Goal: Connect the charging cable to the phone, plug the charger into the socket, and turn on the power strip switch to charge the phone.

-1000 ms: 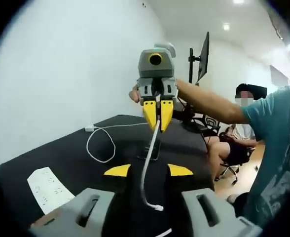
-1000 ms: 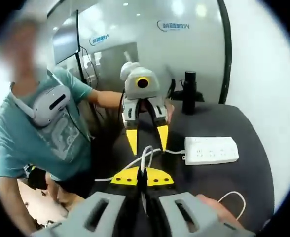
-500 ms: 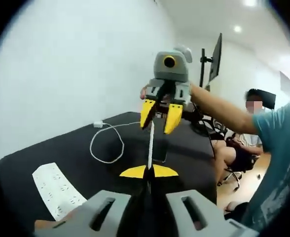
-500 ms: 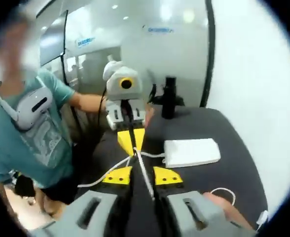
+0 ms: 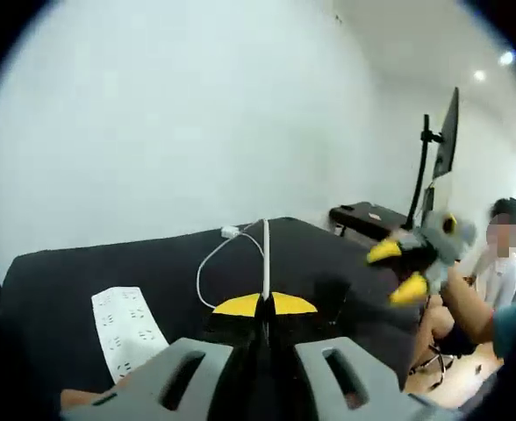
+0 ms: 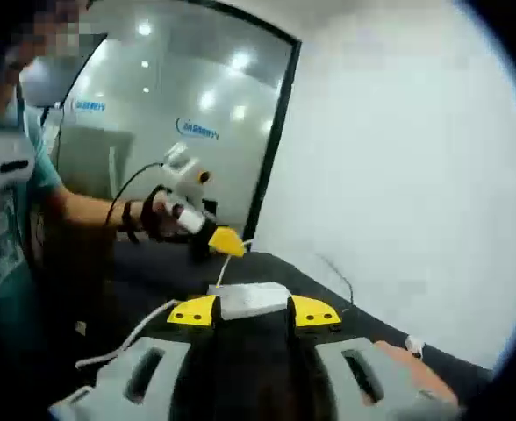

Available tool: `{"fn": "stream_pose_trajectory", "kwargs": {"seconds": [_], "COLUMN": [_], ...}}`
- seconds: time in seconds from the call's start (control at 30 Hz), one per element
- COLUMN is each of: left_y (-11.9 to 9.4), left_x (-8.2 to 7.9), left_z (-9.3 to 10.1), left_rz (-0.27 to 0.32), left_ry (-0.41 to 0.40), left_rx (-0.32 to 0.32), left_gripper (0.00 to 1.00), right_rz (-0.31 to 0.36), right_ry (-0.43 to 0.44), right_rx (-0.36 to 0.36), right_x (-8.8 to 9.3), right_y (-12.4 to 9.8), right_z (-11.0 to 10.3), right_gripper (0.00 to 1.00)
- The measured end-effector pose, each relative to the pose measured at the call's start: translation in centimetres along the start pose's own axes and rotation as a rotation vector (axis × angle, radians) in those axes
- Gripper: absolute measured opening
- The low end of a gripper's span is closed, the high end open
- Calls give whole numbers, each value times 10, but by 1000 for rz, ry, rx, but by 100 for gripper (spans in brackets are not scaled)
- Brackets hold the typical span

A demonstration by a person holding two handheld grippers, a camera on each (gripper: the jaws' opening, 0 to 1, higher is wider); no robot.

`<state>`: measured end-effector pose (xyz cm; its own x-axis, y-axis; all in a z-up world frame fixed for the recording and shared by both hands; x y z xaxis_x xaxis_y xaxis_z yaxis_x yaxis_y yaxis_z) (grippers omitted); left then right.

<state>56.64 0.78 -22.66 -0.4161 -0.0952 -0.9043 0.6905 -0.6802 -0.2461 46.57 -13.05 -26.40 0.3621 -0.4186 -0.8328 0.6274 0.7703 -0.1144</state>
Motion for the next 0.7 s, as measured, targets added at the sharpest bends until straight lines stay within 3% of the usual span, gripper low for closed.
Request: {"fn": "stream_pose_trajectory", "kwargs": {"seconds": [0.03,0.1,0.17,0.3,0.4,0.53,0.63,0.7], "left_y": [1,3,5,8,9,12,14,15], "left_x": [0,2,7,22,41,76,93,96], "left_z": [0,1,-1,-12,-21,-32,-41,-46], "left_rz": [4,3,1,-2,10,-5,-6,0], "left_ry": [-3,-27,-51,-149,-223,-262,-232,-223], "left_rx": [-8,-27,-48,-126,-162,-214,-271,-273], "left_gripper": [1,1,1,1,1,1,1,1], "right_rz": [-28,-37,-24,-30,-37,11,25,27], "right_ry": [-20,-7,73,119,117,170,192,200], "right_rx": [-3,-19,-48,-16,6,36,55,66], "right_x": [15,24,31,43,45,39,39,39], "right_y": [-3,-4,-8,-16,-20,-28,-35,-39], "right_z": [0,-16,-29,-24,-20,-13,-7,-6], "right_gripper": [31,30,30,29,28,27,26,26]}}
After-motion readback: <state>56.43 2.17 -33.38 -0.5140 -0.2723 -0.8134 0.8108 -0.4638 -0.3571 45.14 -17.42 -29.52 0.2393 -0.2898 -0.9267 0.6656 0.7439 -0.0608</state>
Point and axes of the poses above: the point that each gripper's makers call its tool centre point, and the gripper's own axes: y roughly forward along the fingers, z roughly to its right, x roughly out of its underside, the point moved 3 cm from there along -y, roughly backward along the fingers, and after that the axes turned 11 degrees about -y, right-handed, at the moved point
